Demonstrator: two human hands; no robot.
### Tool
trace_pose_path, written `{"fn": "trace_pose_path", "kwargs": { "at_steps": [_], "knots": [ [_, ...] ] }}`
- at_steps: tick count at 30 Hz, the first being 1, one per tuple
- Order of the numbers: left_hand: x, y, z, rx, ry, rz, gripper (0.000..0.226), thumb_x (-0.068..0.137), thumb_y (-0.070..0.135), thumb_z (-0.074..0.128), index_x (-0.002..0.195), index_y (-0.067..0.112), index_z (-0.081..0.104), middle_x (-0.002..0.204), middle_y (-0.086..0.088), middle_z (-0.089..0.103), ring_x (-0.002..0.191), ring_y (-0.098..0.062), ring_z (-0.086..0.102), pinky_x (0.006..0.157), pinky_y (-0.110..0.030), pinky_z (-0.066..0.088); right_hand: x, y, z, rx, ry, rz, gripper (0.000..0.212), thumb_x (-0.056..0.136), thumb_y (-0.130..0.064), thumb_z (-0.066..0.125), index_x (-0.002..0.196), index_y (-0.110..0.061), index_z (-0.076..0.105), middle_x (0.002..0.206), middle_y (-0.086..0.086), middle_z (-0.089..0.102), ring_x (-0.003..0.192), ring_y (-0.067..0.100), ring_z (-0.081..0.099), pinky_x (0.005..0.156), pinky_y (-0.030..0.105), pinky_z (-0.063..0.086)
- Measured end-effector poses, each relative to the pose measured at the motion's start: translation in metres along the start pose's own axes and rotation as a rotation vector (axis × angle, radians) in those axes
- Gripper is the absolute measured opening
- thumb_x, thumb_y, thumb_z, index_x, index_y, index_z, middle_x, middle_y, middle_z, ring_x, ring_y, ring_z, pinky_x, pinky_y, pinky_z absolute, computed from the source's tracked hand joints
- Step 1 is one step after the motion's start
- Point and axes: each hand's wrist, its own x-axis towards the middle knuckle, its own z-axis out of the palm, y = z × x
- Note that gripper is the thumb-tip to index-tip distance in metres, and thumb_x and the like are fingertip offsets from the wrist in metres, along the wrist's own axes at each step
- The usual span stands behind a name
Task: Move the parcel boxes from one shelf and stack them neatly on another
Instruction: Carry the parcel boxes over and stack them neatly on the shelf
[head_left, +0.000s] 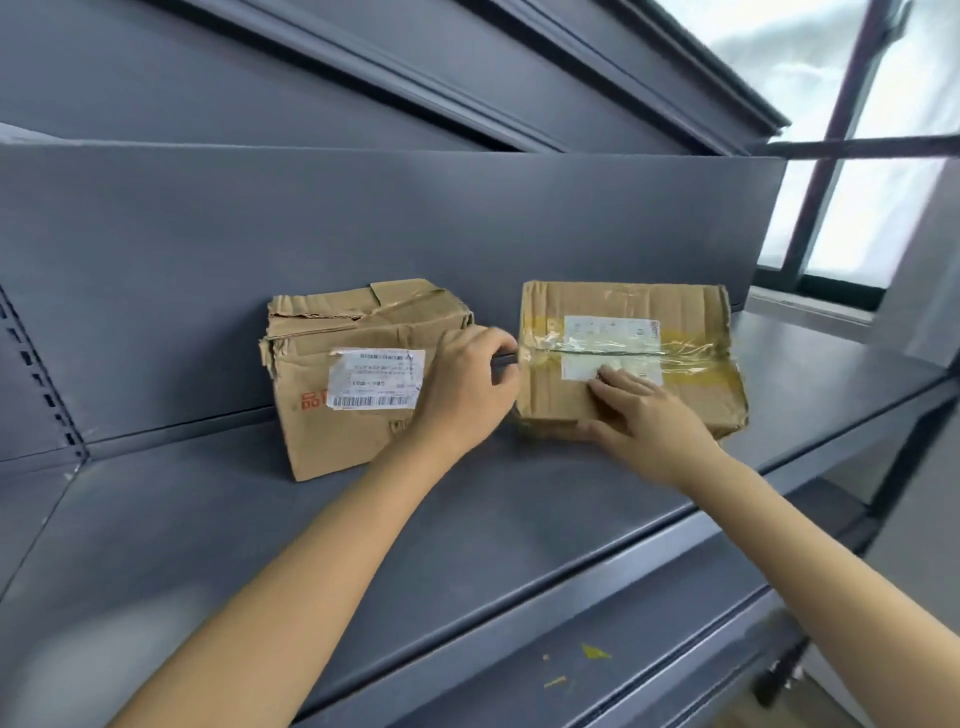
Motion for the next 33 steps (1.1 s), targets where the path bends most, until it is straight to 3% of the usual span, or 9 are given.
{"fn": "trace_pose_path", "kwargs": {
  "at_steps": [3, 4, 6, 8, 10, 12, 17, 23, 33],
  "knots": [
    [0.009, 0.012, 0.015, -0.185, -0.305, -0.403, 0.071, 0.088, 0.037, 0.062, 0.144, 0.013, 0.027, 0.146, -0.006, 0.037, 0.133, -0.024, 0.036, 0.102, -0.033, 0.032, -0.029, 0.012, -0.015, 0.258, 0.353, 0.015, 0.040, 0.088, -0.035, 0.056, 0.113, -0.006, 0.068, 0.125, 0.009, 0.062, 0.116, 0.026, 0.057, 0.097, 0.027, 0.038],
    [0.010, 0.011, 0.022, -0.239, -0.377, -0.489, 0.080, 0.087, 0.042, 0.062, 0.148, 0.014, 0.018, 0.149, -0.004, 0.034, 0.136, -0.024, 0.034, 0.105, -0.035, 0.031, -0.034, 0.020, -0.020, 0.243, 0.538, 0.083, 0.038, 0.086, -0.031, 0.057, 0.113, -0.005, 0.066, 0.122, 0.012, 0.063, 0.112, 0.027, 0.055, 0.094, 0.032, 0.040],
    [0.009, 0.006, 0.039, -0.303, -0.480, -0.518, 0.074, 0.084, 0.046, 0.064, 0.143, 0.016, 0.031, 0.138, -0.002, 0.049, 0.128, -0.024, 0.045, 0.101, -0.035, 0.038, -0.041, 0.037, -0.033, 0.249, 0.704, 0.343, 0.054, 0.085, -0.024, 0.066, 0.133, -0.010, 0.048, 0.137, 0.012, 0.047, 0.123, 0.025, 0.038, 0.101, 0.041, 0.035],
    [0.003, 0.006, 0.051, -0.296, -0.524, -0.488, 0.059, 0.085, 0.043, 0.064, 0.132, 0.015, 0.043, 0.123, 0.002, 0.058, 0.115, -0.022, 0.054, 0.090, -0.031, 0.043, -0.044, 0.049, -0.037, 0.432, 0.550, 0.523, 0.089, 0.080, -0.024, 0.074, 0.149, -0.018, 0.017, 0.151, 0.006, 0.026, 0.136, 0.022, 0.025, 0.112, 0.041, 0.027],
    [0.001, 0.007, 0.056, -0.273, -0.519, -0.468, 0.053, 0.087, 0.040, 0.062, 0.130, 0.013, 0.045, 0.117, 0.001, 0.059, 0.109, -0.023, 0.056, 0.082, -0.028, 0.041, -0.045, 0.053, -0.034, 0.642, 0.460, 0.545, 0.103, 0.079, -0.019, 0.075, 0.150, -0.029, 0.001, 0.153, 0.002, 0.025, 0.136, 0.020, 0.031, 0.108, 0.037, 0.032],
    [0.002, 0.009, 0.056, -0.266, -0.516, -0.447, 0.052, 0.088, 0.039, 0.061, 0.130, 0.012, 0.046, 0.115, 0.000, 0.059, 0.108, -0.024, 0.055, 0.080, -0.027, 0.040, -0.046, 0.054, -0.028, 0.675, 0.495, 0.575, 0.098, 0.081, -0.016, 0.072, 0.147, -0.036, 0.003, 0.147, 0.002, 0.034, 0.125, 0.022, 0.043, 0.098, 0.038, 0.039],
    [0.002, -0.001, 0.059, -0.253, -0.530, -0.412, 0.043, 0.091, 0.038, 0.058, 0.122, 0.009, 0.051, 0.116, -0.009, 0.061, 0.101, -0.025, 0.056, 0.084, -0.032, 0.044, -0.048, 0.058, -0.005, 0.706, 0.520, 0.712, 0.069, 0.084, -0.030, 0.069, 0.139, -0.022, 0.030, 0.125, -0.002, 0.052, 0.116, 0.023, 0.051, 0.097, 0.045, 0.044],
    [0.004, 0.003, 0.070, -0.221, -0.510, -0.439, 0.040, 0.094, 0.038, 0.052, 0.112, 0.003, 0.055, 0.109, -0.013, 0.061, 0.099, -0.030, 0.057, 0.089, -0.040, 0.046, -0.043, 0.074, 0.008, 0.771, 0.569, 0.665, 0.056, 0.089, -0.027, 0.063, 0.135, -0.018, 0.033, 0.116, -0.008, 0.049, 0.106, 0.015, 0.047, 0.094, 0.039, 0.042],
    [0.025, -0.002, 0.096, -0.232, -0.202, -0.629, 0.055, 0.097, 0.026, 0.050, 0.146, 0.019, 0.027, 0.133, -0.007, 0.054, 0.120, -0.029, 0.050, 0.096, -0.033, 0.039, 0.029, 0.121, 0.038, 0.869, 0.394, 0.441, 0.051, 0.095, -0.022, 0.054, 0.140, -0.018, 0.030, 0.118, -0.005, 0.048, 0.105, 0.017, 0.046, 0.089, 0.031, 0.037]
  ]
}}
